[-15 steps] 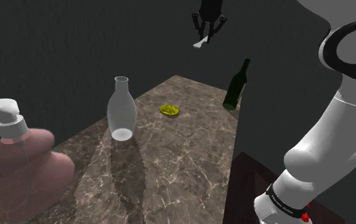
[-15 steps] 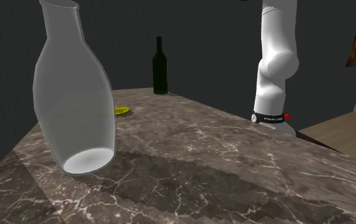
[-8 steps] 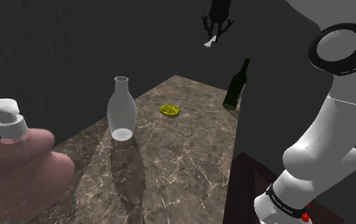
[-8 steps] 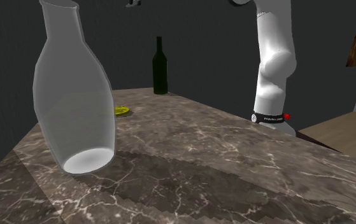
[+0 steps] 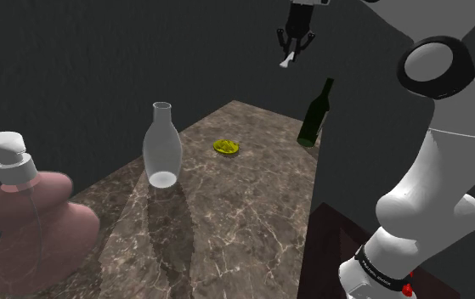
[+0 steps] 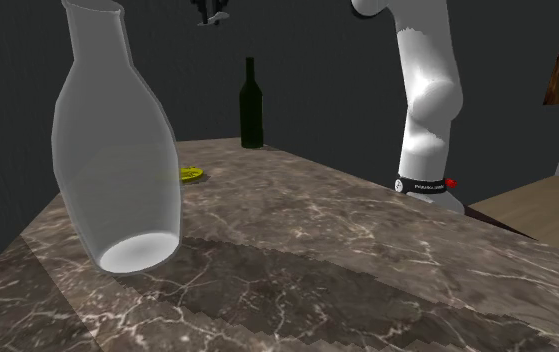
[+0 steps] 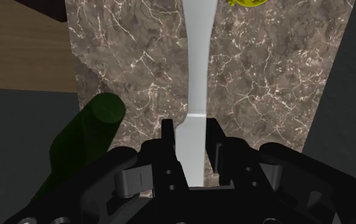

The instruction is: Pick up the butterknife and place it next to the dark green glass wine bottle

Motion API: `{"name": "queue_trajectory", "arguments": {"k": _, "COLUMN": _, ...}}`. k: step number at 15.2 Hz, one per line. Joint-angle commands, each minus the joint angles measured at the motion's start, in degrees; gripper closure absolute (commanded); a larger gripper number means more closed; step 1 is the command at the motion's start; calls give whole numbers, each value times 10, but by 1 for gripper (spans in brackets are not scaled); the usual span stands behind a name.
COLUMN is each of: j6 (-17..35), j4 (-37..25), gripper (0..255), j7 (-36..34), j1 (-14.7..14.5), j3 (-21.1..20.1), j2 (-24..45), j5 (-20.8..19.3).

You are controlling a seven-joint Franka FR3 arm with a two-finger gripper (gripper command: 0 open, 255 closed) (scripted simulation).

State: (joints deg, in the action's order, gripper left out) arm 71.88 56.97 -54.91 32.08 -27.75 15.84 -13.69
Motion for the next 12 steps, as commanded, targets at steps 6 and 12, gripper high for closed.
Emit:
{"name": "queue_trajectory", "arguments": {"k": 6, "j6": 82, "j4": 128, "gripper": 255, "j7": 3, "j1": 29, "j3": 3, "j2": -51, "j5": 30}}
{"name": "queue_trajectory", "arguments": {"k": 12, "j6": 141, "j4": 212, "gripper": 255, "j7": 5, "j1": 41, "j3": 7, "j2": -79, "j5": 44}}
